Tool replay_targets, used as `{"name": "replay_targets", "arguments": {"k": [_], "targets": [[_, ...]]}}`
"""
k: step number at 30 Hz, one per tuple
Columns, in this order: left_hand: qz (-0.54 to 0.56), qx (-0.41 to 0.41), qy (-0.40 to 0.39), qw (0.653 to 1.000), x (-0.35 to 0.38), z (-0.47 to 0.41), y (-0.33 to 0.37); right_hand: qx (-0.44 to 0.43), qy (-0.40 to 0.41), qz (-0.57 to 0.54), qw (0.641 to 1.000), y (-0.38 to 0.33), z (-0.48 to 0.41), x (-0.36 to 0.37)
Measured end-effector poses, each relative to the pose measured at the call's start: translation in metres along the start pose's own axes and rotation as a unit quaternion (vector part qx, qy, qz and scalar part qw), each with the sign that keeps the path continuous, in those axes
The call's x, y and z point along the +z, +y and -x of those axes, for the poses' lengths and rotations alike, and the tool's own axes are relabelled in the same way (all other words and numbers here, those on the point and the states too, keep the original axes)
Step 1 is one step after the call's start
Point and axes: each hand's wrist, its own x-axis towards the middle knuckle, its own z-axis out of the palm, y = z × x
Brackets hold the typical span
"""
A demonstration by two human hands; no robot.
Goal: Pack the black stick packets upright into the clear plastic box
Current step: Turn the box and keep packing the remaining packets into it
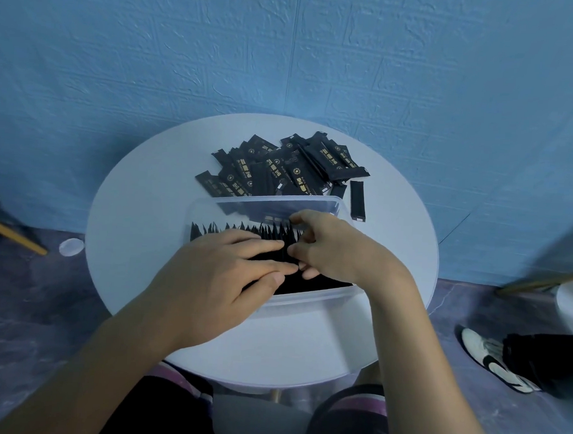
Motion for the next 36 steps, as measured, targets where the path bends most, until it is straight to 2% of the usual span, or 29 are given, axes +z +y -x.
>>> {"name": "replay_targets", "arguments": {"k": [6, 14, 21, 24, 27, 31, 34, 36], "targets": [[-0.001, -0.001, -0.004, 1.000, 0.001, 0.000, -0.001, 0.001, -0.046, -0.013, 0.999, -0.003, 0.005, -0.006], [-0.015, 0.008, -0.043, 0.999, -0.003, -0.003, 0.000, -0.007, 0.000, -0.013, 1.000, -0.002, 0.004, -0.004], [-0.028, -0.003, -0.043, 0.999, 0.001, -0.010, 0.002, -0.034, 0.001, -0.002, 0.999, 0.002, -0.002, -0.009], [-0.024, -0.005, -0.032, 0.999, 0.002, -0.007, 0.001, -0.048, 0.010, -0.033, 0.998, 0.006, 0.000, -0.016], [-0.026, -0.005, -0.025, 0.999, 0.002, -0.006, 0.002, -0.068, 0.058, -0.115, 0.989, 0.008, 0.001, -0.026], [-0.023, -0.010, -0.024, 0.999, 0.002, -0.005, 0.001, -0.074, 0.151, -0.232, 0.958, 0.016, -0.002, -0.037], [-0.016, -0.016, -0.020, 1.000, 0.002, -0.004, 0.001, -0.055, 0.251, -0.251, 0.933, 0.034, -0.014, -0.046], [-0.015, -0.017, -0.020, 1.000, 0.003, -0.004, 0.001, -0.017, 0.302, -0.211, 0.929, 0.052, -0.034, -0.048]]}}
